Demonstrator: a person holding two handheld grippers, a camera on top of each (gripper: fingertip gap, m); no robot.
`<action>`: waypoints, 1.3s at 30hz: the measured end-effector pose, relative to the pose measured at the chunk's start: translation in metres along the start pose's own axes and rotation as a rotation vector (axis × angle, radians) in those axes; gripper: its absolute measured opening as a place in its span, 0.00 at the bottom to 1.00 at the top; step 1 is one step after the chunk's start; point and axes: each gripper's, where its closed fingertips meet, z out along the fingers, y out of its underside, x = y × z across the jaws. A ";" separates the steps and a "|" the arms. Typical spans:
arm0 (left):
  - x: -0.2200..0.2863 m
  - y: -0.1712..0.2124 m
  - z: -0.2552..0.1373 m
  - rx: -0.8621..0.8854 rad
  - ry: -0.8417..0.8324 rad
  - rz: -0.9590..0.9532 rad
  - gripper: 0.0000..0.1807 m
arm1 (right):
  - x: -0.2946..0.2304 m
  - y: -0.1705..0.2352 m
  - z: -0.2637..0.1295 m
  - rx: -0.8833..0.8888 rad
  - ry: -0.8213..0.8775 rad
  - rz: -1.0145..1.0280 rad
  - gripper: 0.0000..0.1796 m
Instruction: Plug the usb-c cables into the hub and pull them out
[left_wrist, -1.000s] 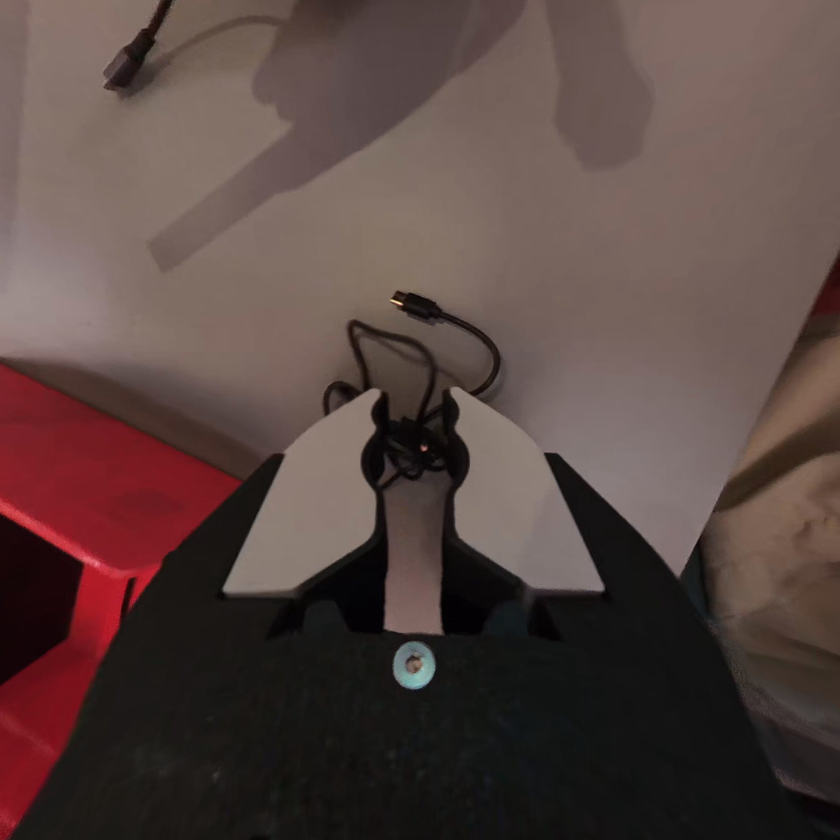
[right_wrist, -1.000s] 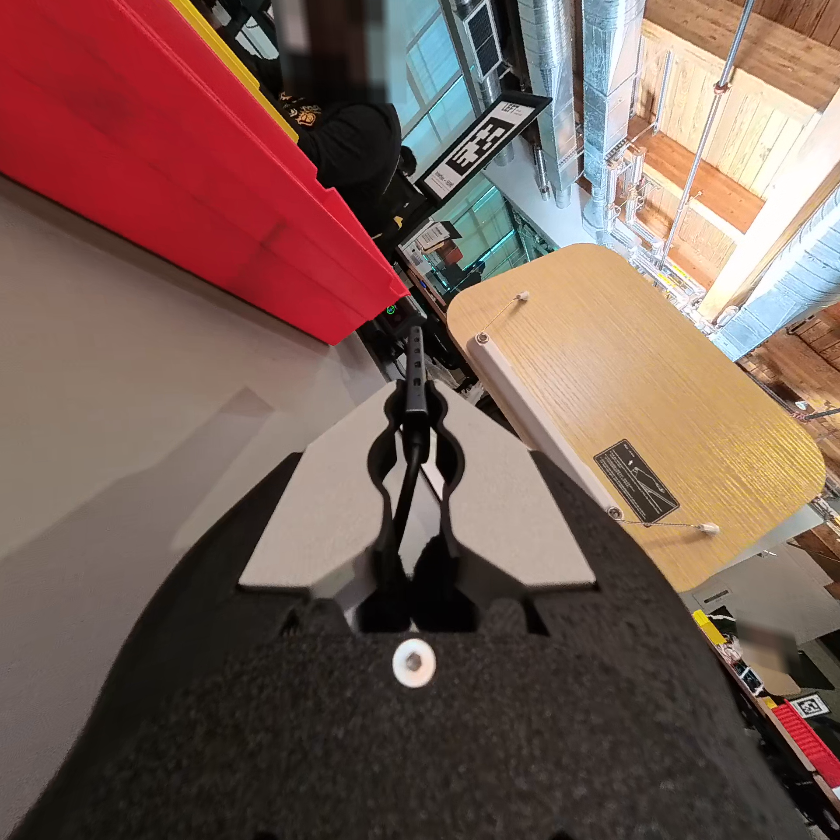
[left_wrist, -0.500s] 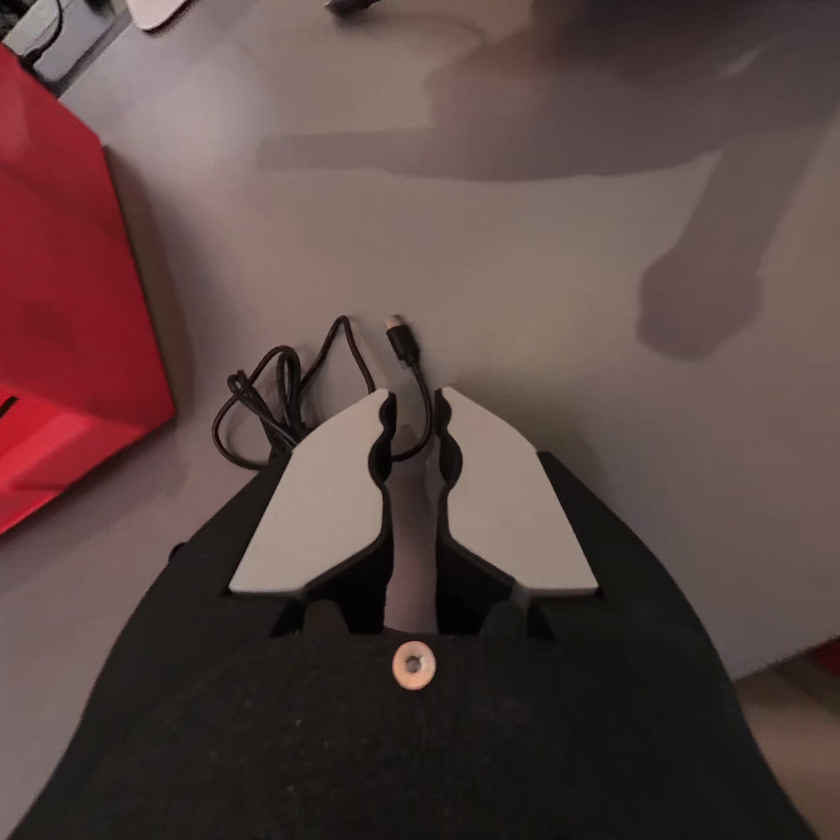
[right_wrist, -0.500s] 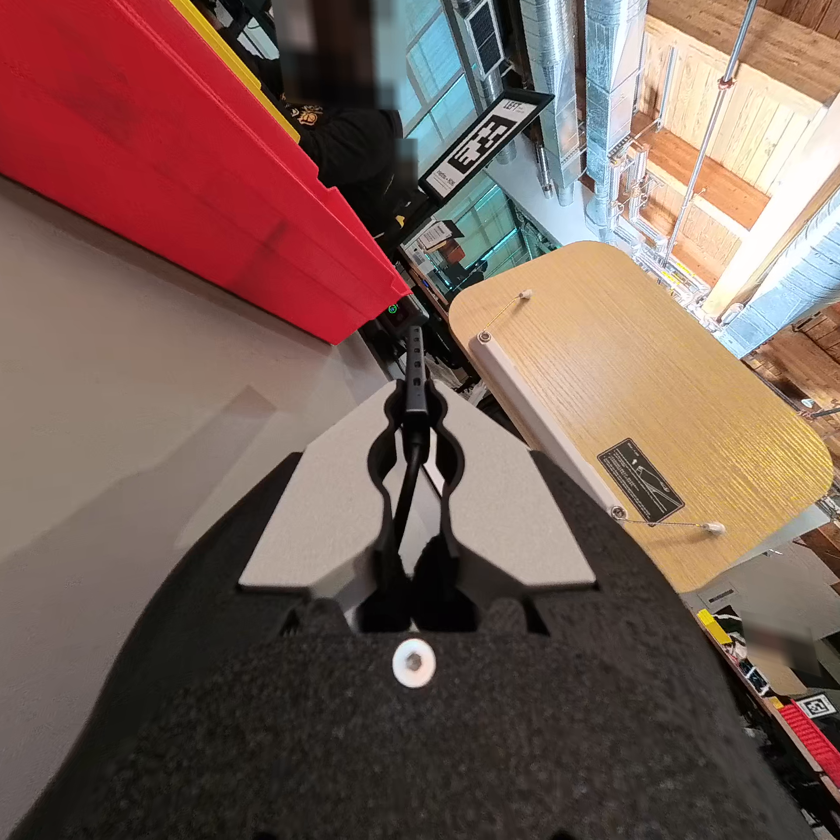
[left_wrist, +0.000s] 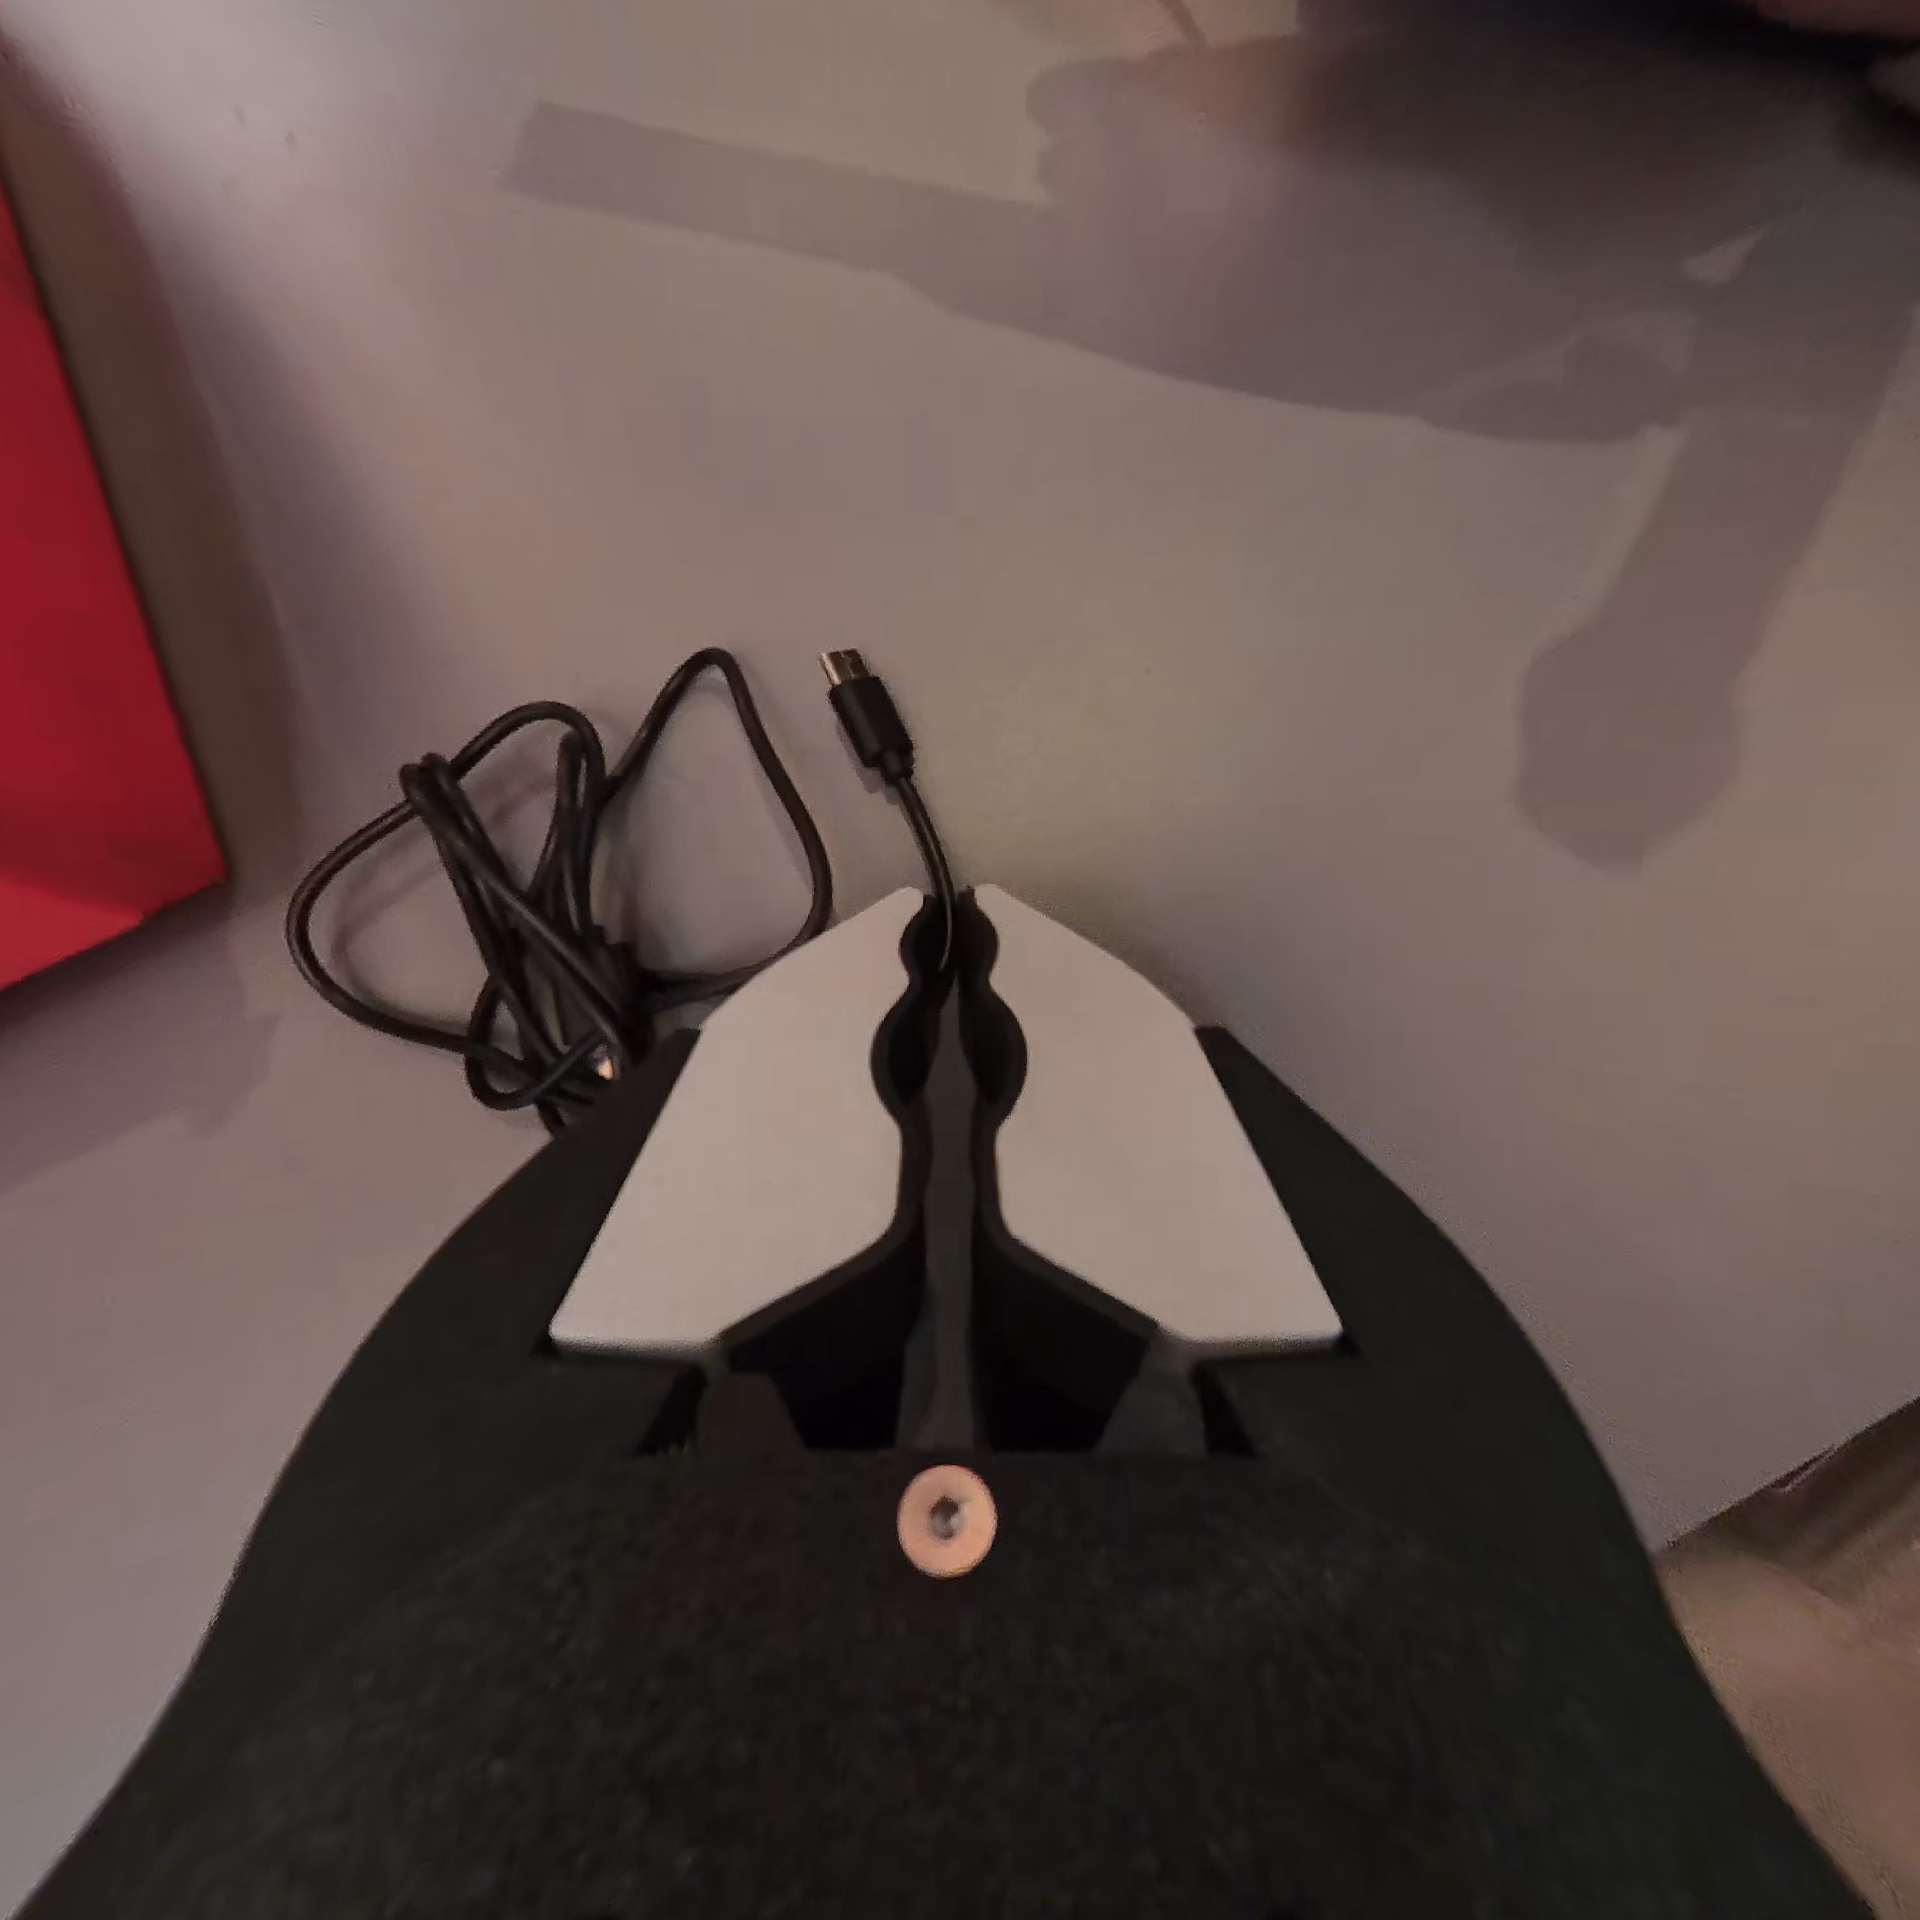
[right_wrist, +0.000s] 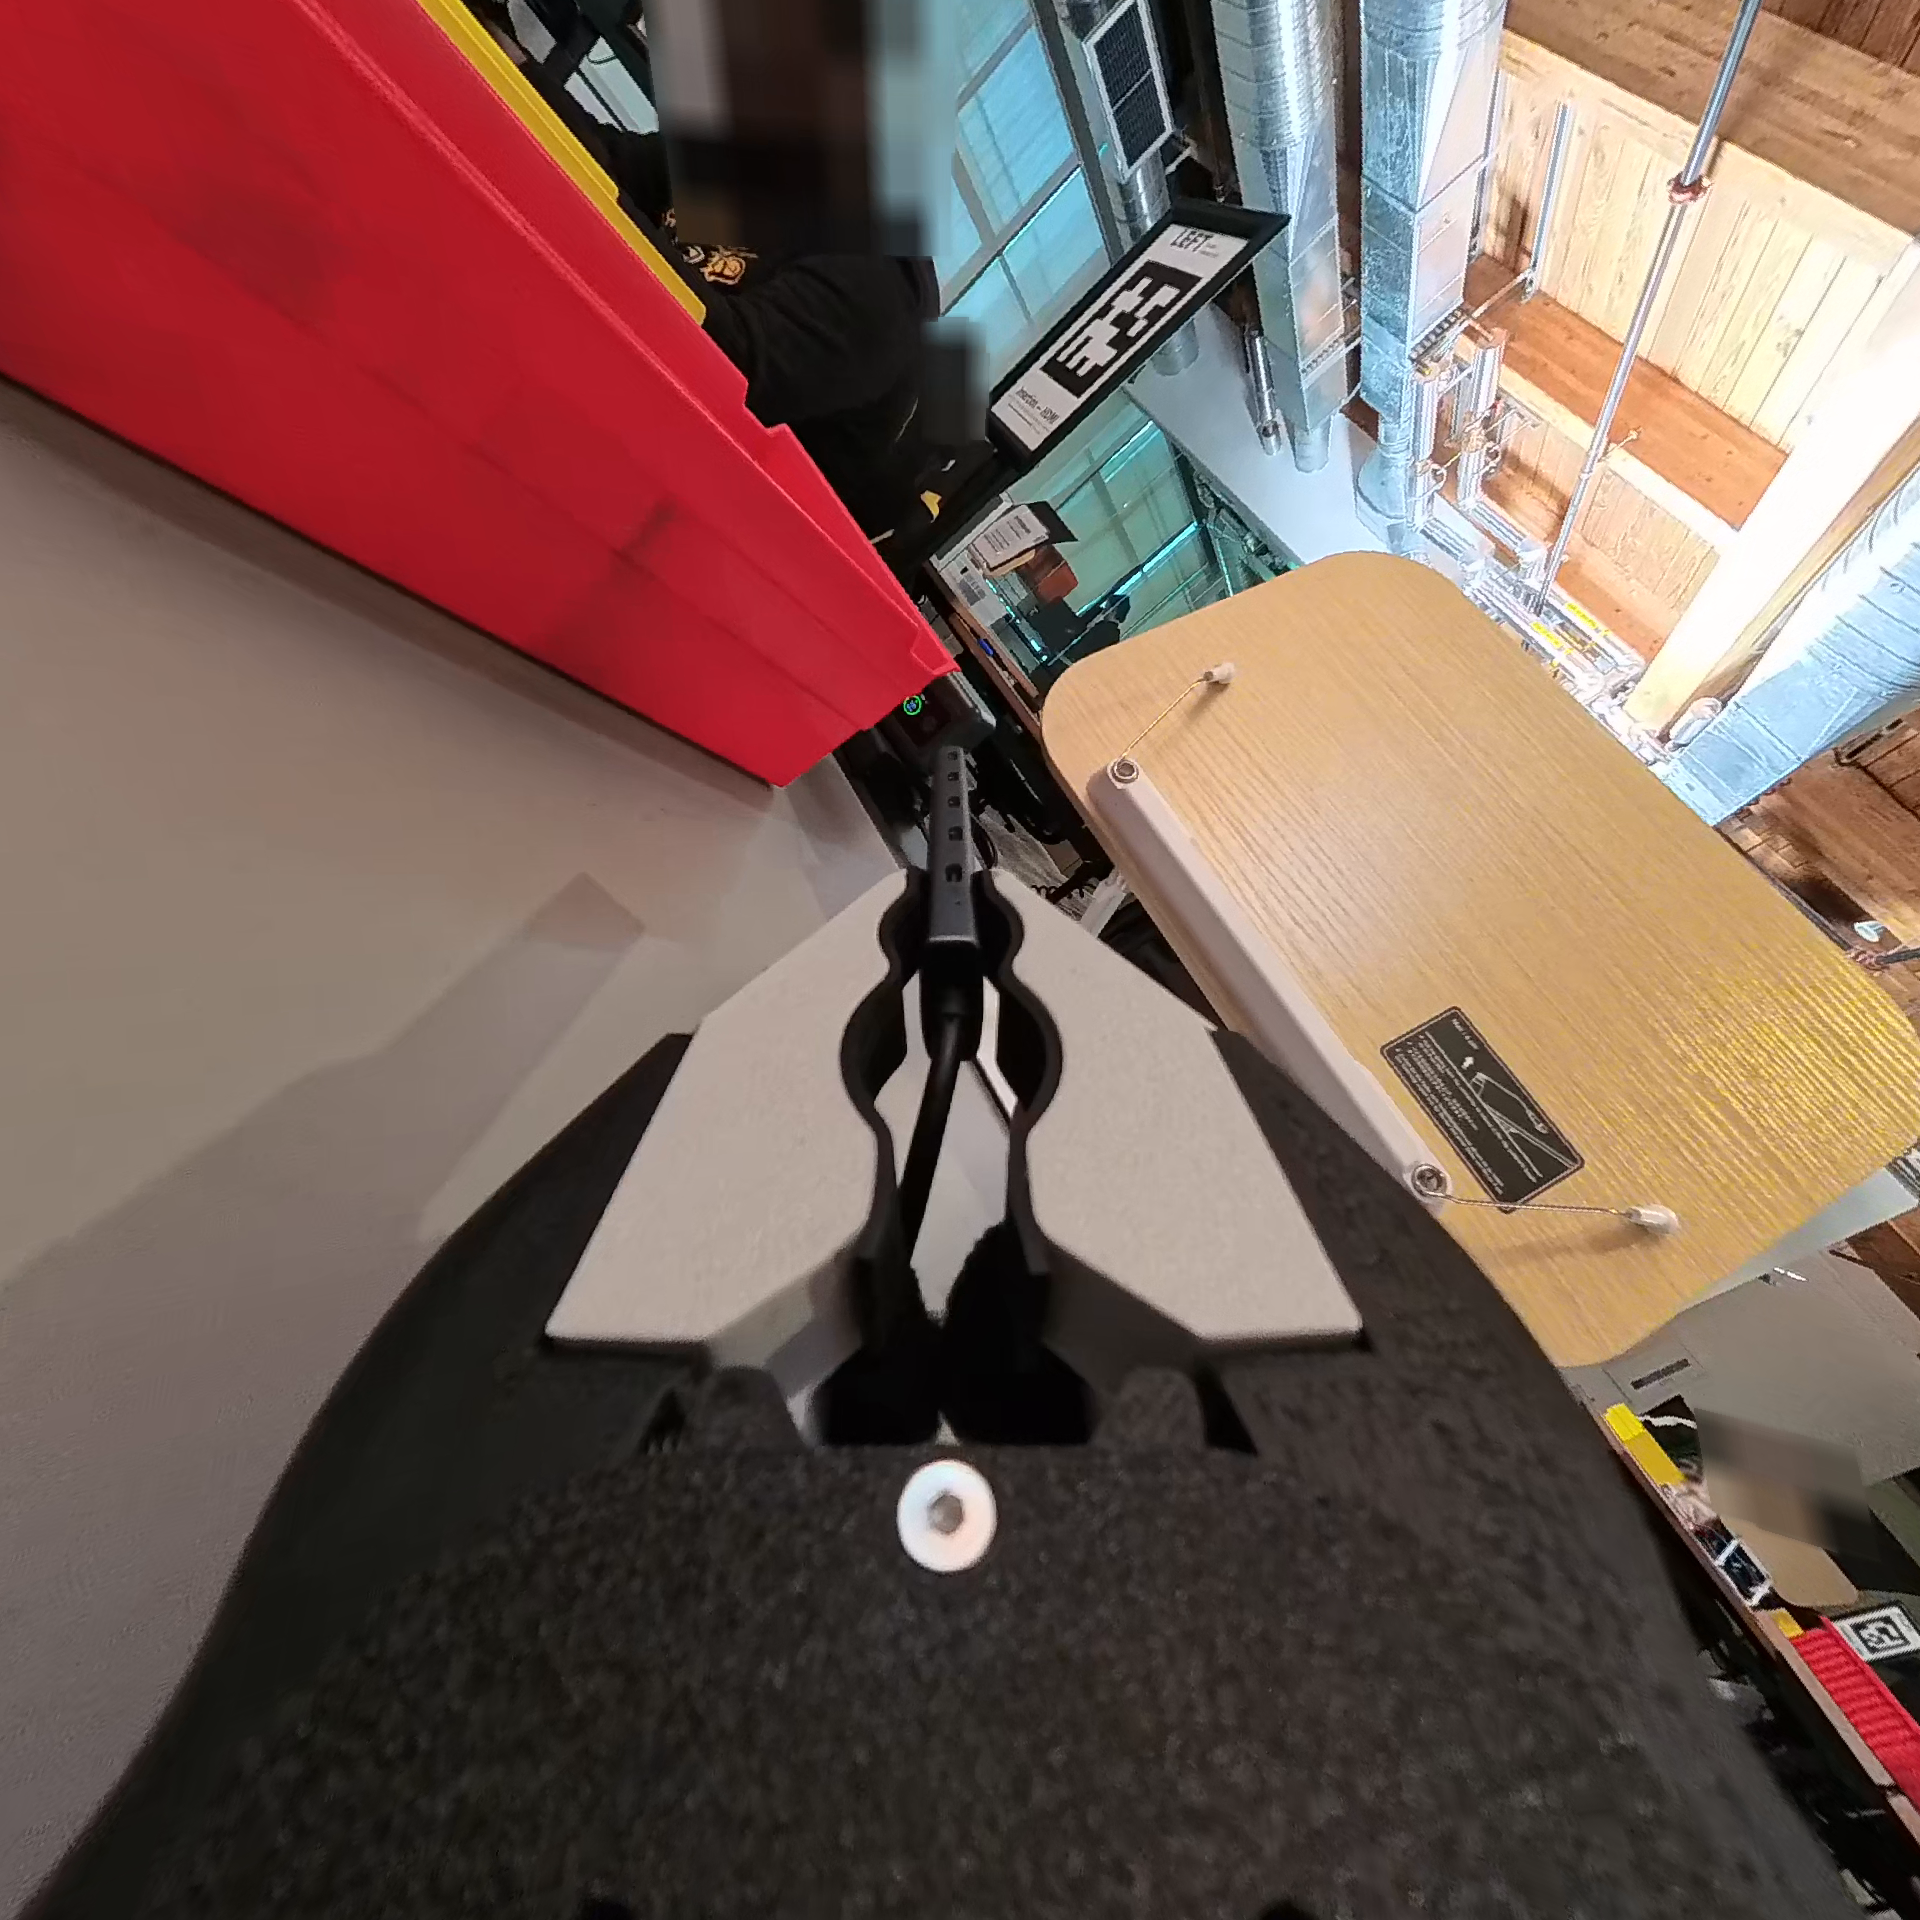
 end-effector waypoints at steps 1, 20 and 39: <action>0.000 0.000 0.000 -0.004 0.003 0.024 0.04 | 0.000 0.000 0.000 0.000 -0.002 -0.001 0.05; 0.008 -0.108 -0.043 0.000 0.342 0.376 0.01 | -0.040 -0.034 -0.016 0.172 -0.142 -0.158 0.05; 0.000 -0.102 -0.028 -0.002 0.479 0.218 0.01 | -0.055 -0.038 -0.017 0.184 -0.160 -0.247 0.05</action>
